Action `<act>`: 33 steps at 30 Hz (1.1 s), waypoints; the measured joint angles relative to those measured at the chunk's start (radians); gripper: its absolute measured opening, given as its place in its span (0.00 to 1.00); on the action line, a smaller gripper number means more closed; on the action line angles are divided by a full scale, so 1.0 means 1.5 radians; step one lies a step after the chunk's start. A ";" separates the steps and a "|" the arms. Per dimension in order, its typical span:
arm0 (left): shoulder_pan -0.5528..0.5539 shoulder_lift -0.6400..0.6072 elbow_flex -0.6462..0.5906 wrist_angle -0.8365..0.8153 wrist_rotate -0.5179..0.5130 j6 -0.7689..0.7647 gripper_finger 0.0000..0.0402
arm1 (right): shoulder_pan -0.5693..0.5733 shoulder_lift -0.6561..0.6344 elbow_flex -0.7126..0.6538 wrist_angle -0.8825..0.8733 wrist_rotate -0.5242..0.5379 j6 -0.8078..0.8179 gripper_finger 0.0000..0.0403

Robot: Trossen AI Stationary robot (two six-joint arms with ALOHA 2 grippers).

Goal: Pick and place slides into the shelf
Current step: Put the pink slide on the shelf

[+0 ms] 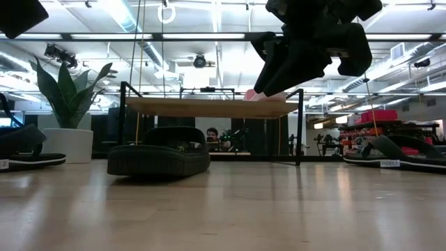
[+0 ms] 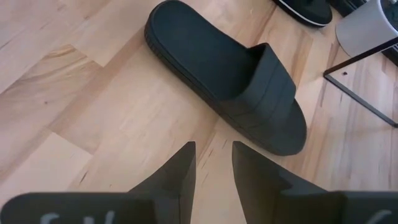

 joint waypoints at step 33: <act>0.113 -0.005 0.326 -0.057 -0.625 0.773 0.02 | 0.014 0.000 -0.001 -0.401 0.061 0.396 0.27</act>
